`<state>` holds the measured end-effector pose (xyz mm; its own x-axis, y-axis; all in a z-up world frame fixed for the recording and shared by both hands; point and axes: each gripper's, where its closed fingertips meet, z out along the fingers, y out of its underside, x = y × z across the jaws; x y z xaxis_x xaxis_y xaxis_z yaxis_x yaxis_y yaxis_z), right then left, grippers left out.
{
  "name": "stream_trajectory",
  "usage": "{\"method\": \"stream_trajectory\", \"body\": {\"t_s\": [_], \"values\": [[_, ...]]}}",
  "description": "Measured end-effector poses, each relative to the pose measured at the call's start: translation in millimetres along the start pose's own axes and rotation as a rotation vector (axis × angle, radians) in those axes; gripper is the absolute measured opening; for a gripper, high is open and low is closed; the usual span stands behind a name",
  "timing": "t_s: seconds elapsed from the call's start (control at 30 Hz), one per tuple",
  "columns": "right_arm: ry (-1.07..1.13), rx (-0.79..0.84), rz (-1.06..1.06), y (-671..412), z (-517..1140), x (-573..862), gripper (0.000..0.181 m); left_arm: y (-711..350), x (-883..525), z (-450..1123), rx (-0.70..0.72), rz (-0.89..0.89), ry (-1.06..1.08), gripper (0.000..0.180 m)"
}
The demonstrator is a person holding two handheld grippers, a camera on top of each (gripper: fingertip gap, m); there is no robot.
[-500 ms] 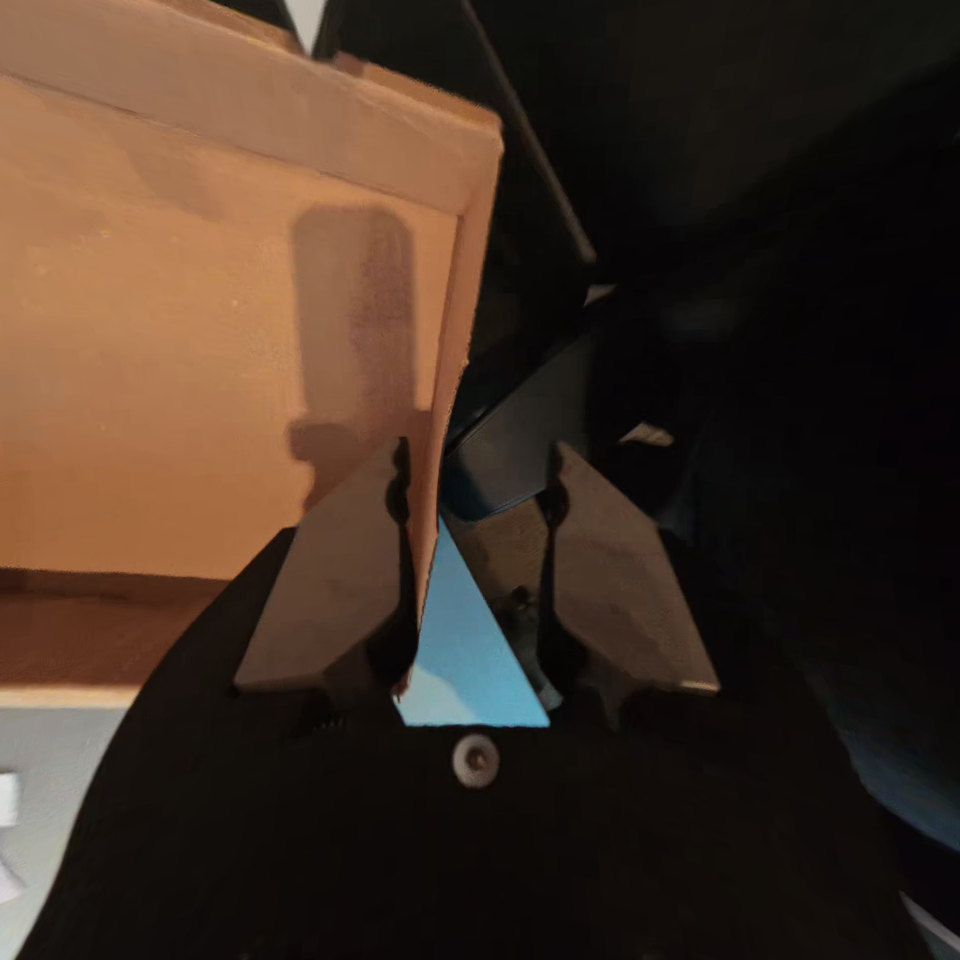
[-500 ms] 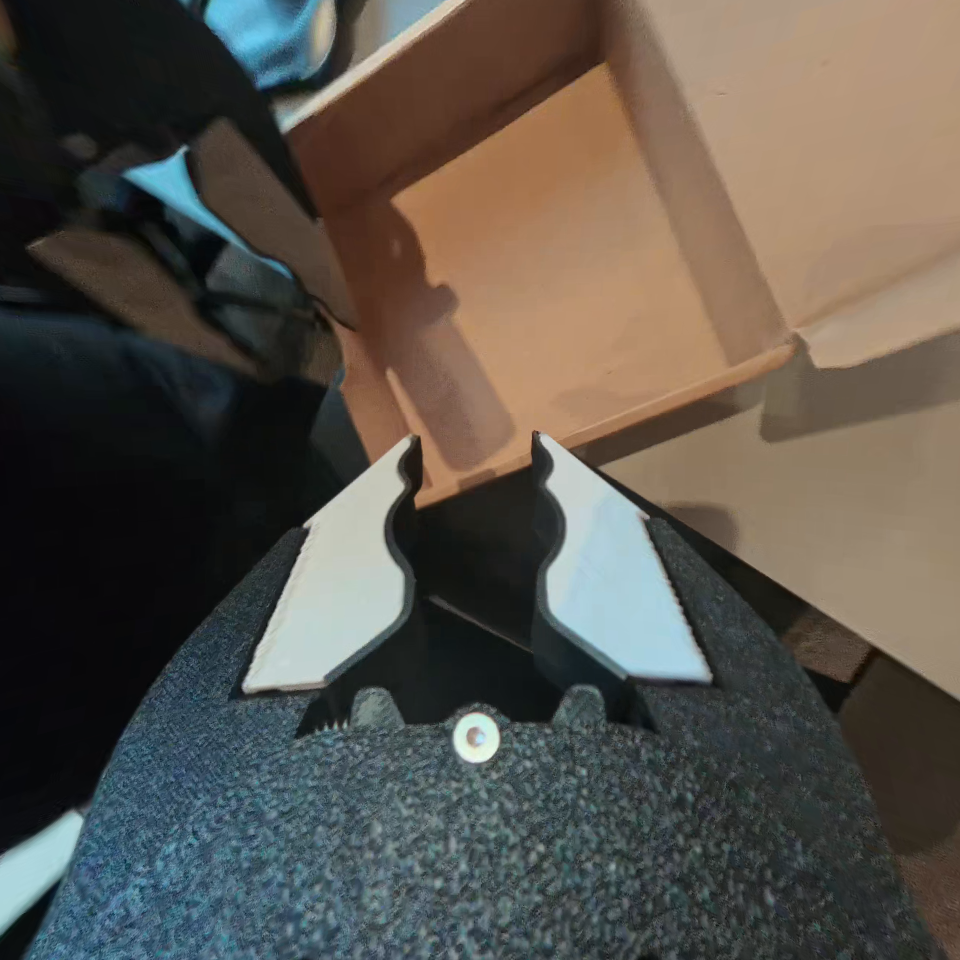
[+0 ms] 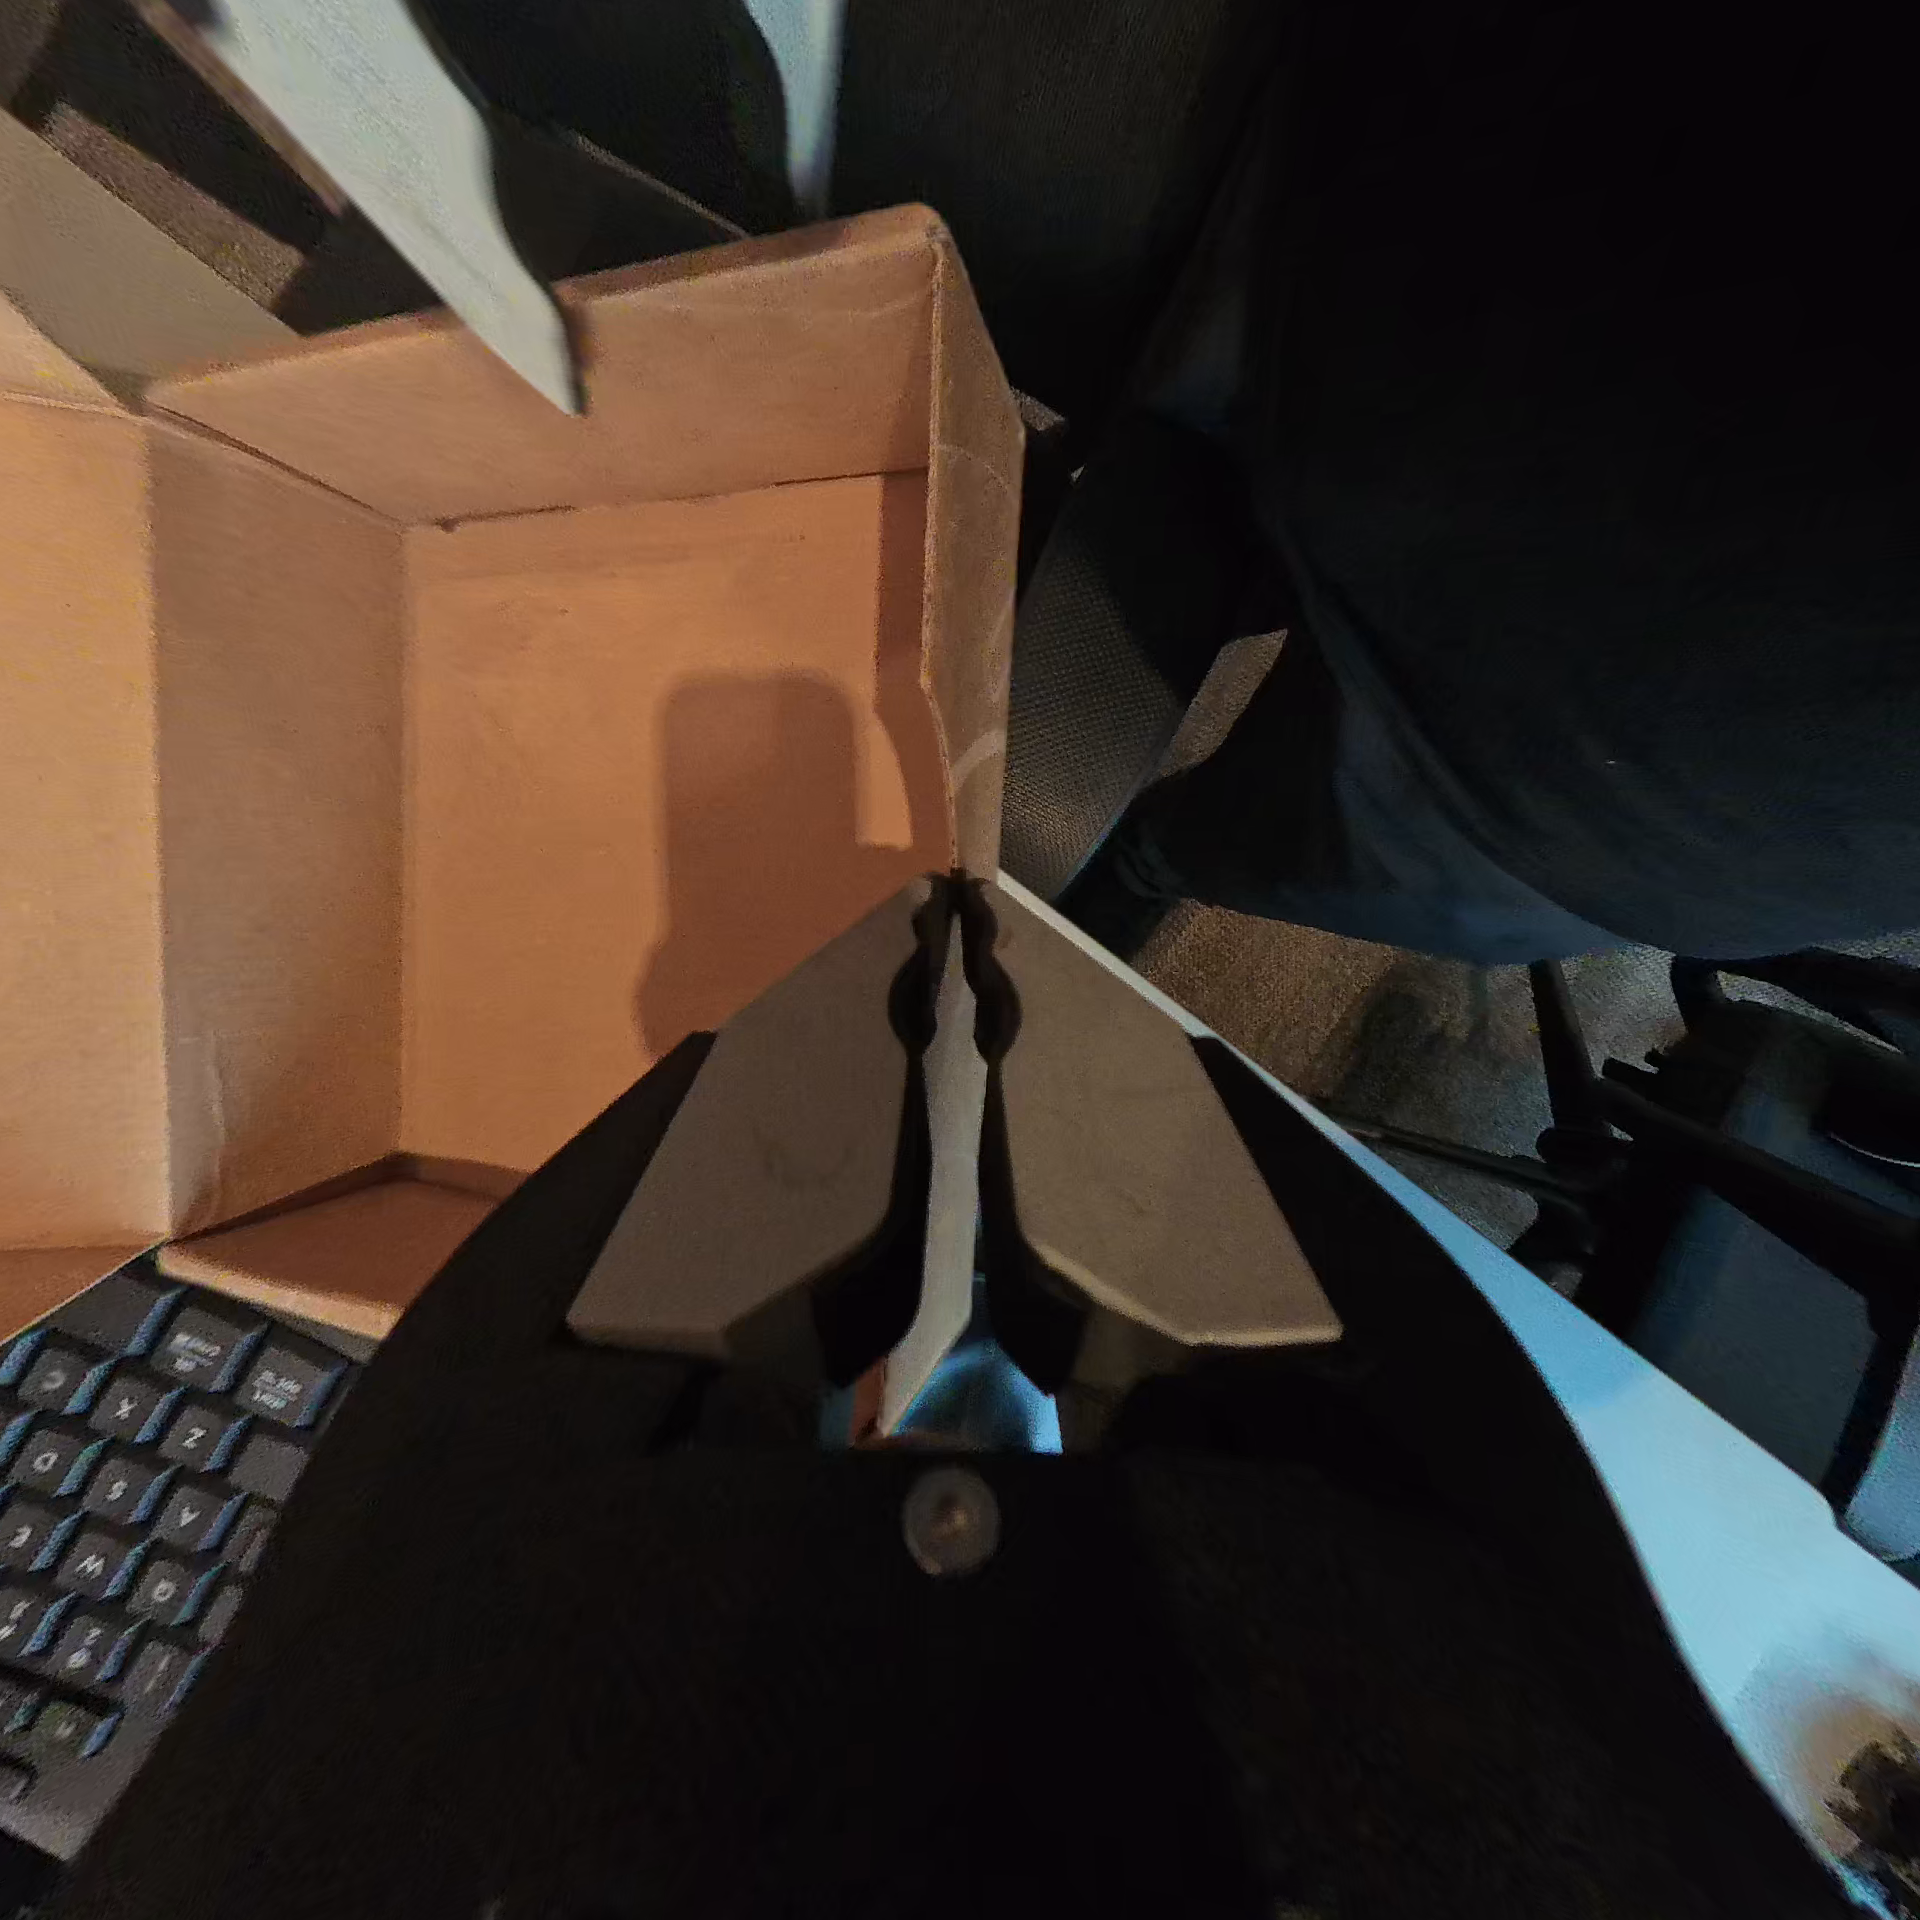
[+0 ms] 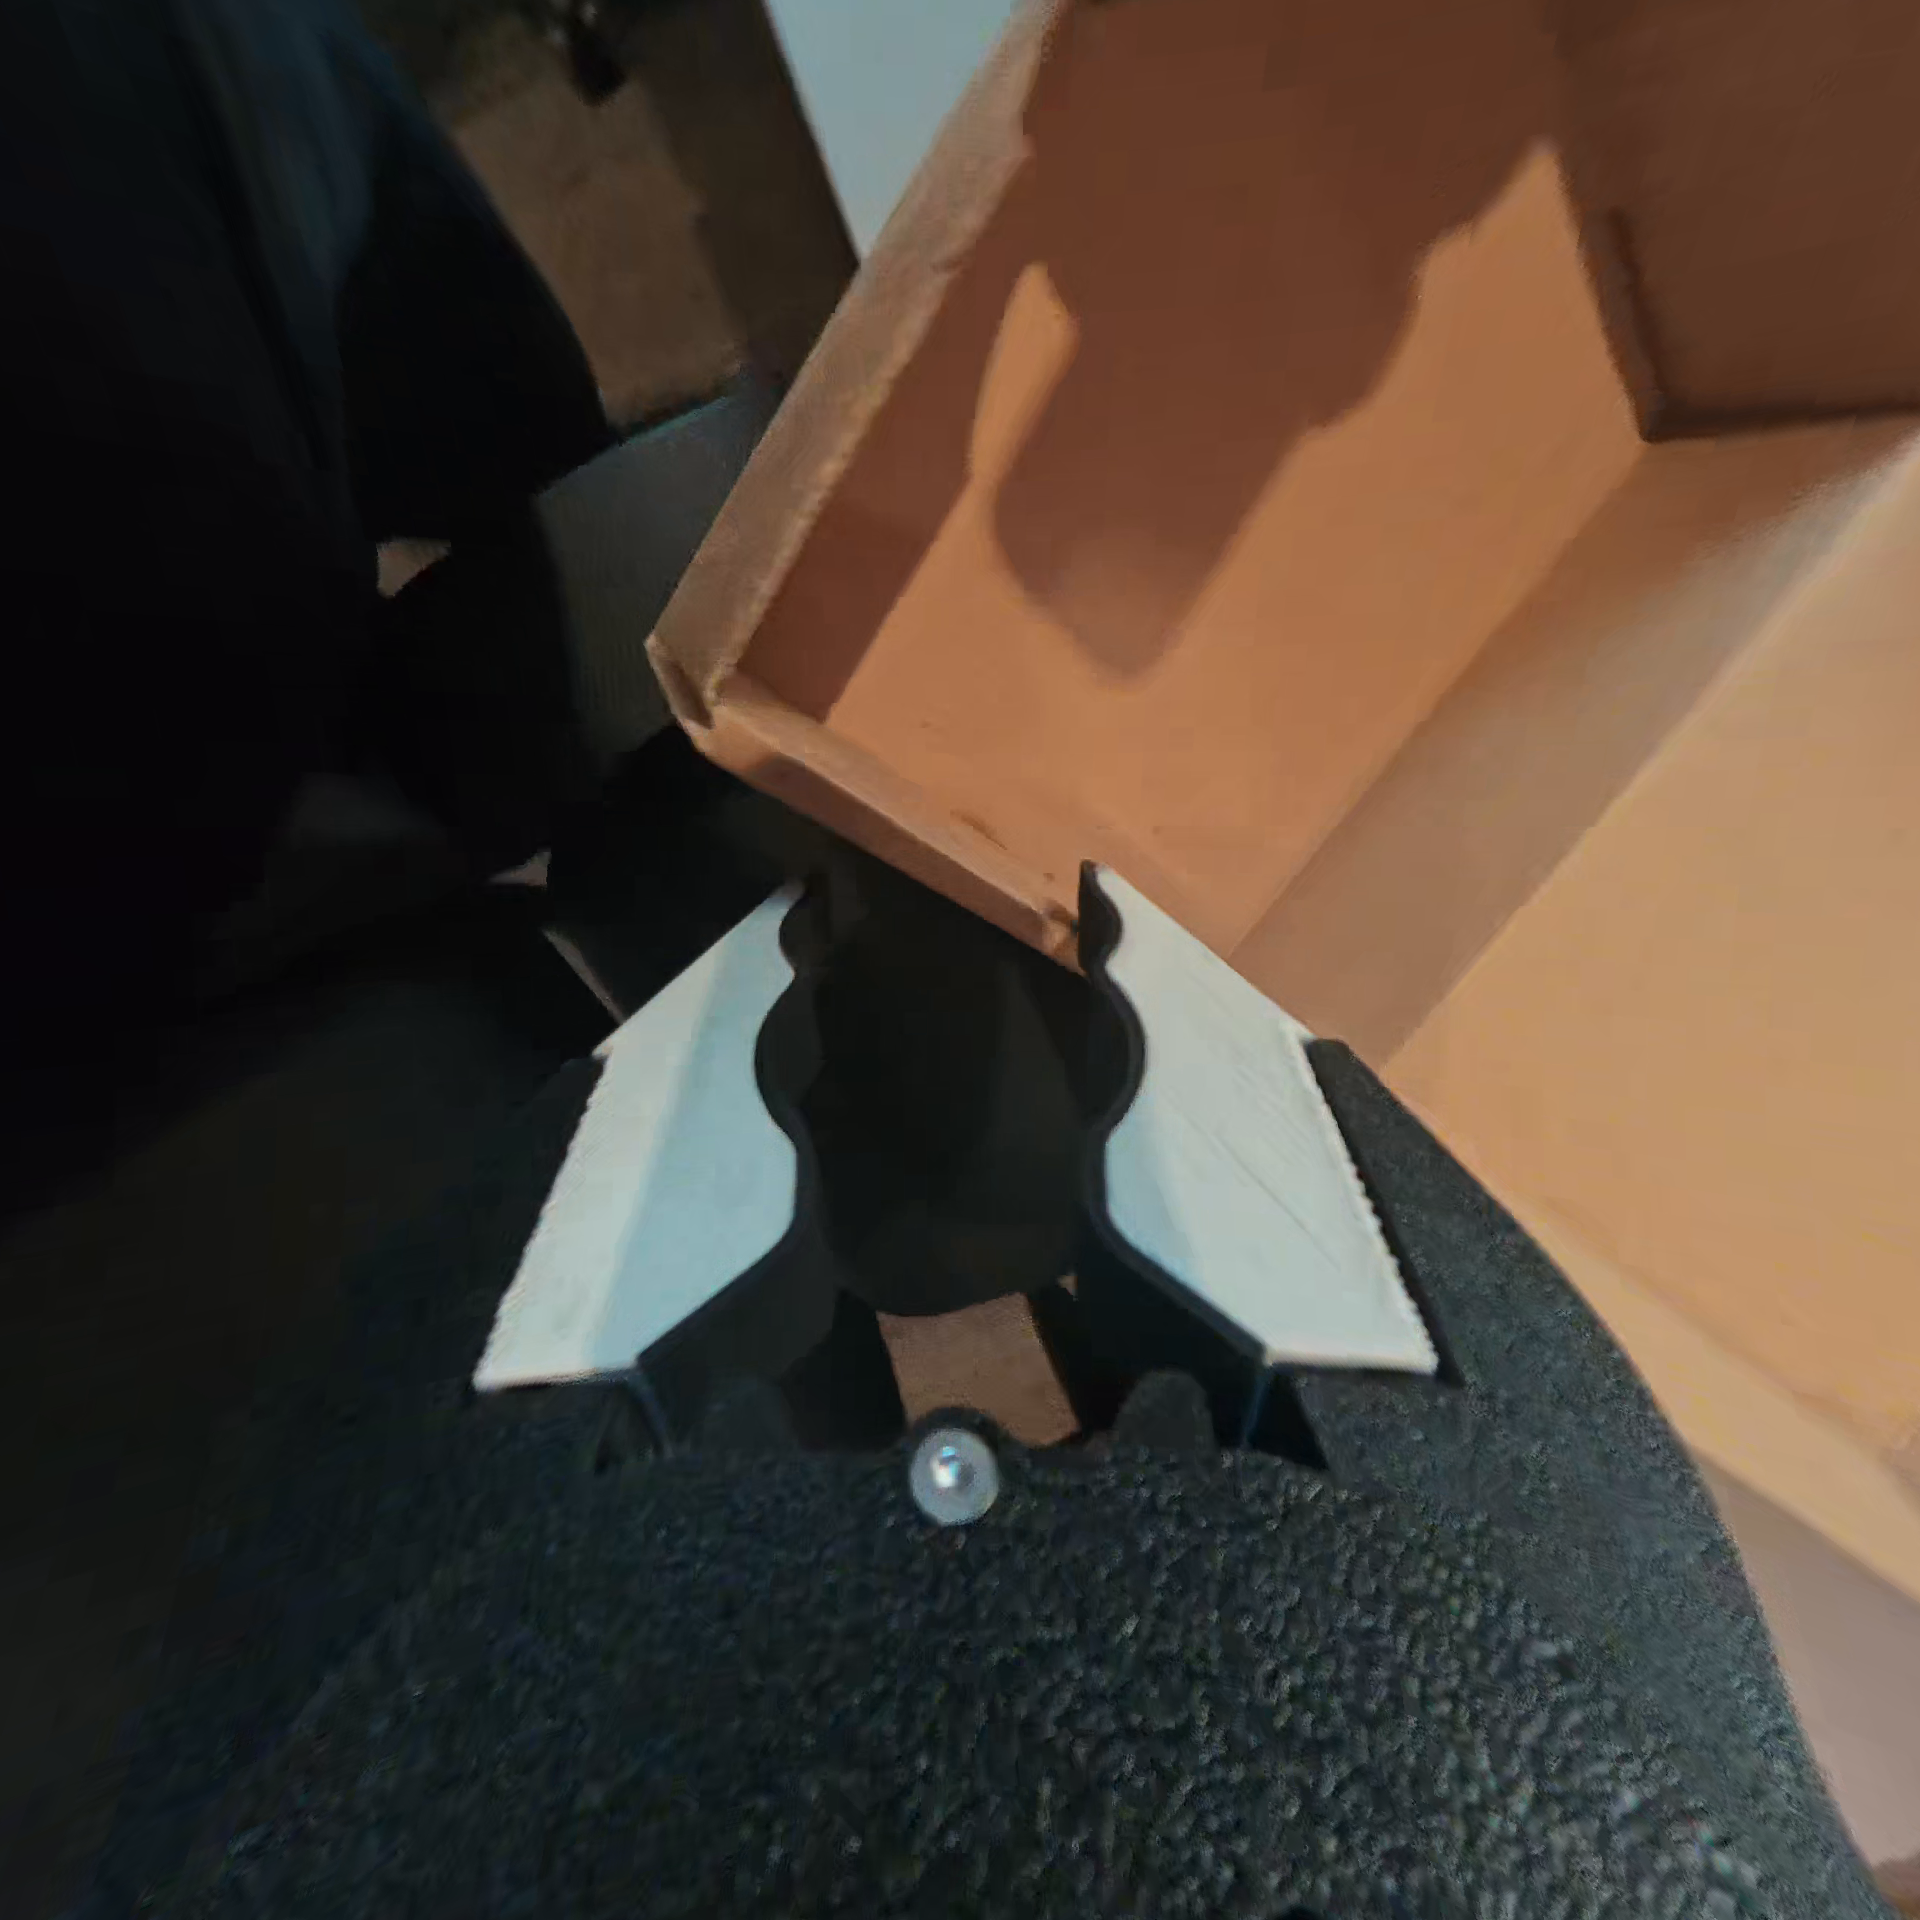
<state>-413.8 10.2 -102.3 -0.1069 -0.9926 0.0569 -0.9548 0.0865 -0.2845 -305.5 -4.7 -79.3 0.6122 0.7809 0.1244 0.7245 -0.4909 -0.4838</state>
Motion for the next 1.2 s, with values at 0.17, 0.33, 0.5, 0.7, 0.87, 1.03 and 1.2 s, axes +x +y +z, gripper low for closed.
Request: {"method": "stream_trajectory", "body": {"t_s": [0.17, 0.33, 0.5, 0.7, 0.87, 1.03, 1.2], "values": [[-0.044, -0.080, -0.101, -8, 17, -5, 0.027, 6, 3, -3, -0.003, -0.005, -0.012, 0.000], [-0.092, -0.071, -0.074, -16, 32, -8, 0.022, 14, -8, 13, -0.044, -0.060, -0.202, 0.015], [-0.143, 0.037, 0.039, -37, 29, -2, 0.014, 17, -15, 32, -0.063, -0.072, -0.425, 0.080], [-0.216, 0.112, 0.099, -50, 21, -10, 0.009, 22, -42, 31, -0.047, 0.045, -0.659, 0.073], [-0.259, 0.204, 0.147, -65, -2, -7, 0.008, 16, -54, 16, -0.034, 0.142, -0.795, 0.090], [-0.344, 0.324, 0.160, -89, -41, -12, 0.006, -11, -55, -12, 0.109, 0.109, -0.833, 0.096], [-0.381, 0.353, 0.113, -100, -69, -25, 0.007, -35, -36, -30, 0.161, 0.109, -0.698, 0.092]]}}
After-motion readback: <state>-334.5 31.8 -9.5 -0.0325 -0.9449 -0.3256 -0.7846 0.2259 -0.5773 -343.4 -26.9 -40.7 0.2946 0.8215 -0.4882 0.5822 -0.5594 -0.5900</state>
